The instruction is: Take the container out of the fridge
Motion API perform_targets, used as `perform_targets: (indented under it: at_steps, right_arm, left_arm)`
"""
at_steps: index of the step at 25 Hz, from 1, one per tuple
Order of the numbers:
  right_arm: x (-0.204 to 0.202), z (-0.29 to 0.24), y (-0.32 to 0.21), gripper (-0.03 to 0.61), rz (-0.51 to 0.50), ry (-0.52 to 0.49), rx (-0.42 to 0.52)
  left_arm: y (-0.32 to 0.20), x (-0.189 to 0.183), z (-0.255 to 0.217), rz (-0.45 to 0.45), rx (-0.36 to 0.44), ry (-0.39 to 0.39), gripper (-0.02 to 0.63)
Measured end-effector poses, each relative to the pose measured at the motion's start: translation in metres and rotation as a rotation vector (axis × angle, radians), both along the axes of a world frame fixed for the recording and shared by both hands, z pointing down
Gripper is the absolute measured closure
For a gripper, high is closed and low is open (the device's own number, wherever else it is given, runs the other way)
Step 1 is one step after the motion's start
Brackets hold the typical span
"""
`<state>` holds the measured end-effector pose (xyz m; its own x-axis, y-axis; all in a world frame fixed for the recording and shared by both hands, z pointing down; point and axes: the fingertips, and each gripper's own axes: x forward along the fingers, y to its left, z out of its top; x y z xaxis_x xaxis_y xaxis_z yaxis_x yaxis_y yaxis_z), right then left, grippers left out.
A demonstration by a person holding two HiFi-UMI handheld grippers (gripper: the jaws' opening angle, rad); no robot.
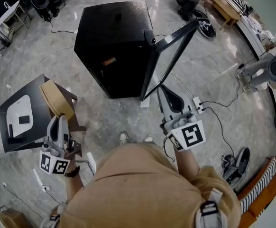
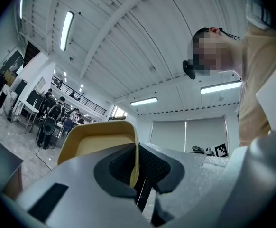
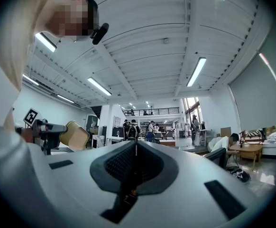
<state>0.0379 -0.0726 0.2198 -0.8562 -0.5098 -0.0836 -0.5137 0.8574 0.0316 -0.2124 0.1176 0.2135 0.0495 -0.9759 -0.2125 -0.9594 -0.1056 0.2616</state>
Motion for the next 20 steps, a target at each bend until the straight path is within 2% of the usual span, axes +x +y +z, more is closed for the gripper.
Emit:
perform_targets:
  at_steps: [20]
  right_arm:
    - [-0.008,0.007,0.017,0.574,-0.001,-0.001,-0.016]
  left_arm:
    - [0.017,0.001,0.004,0.014,-0.010,-0.001,0.591]
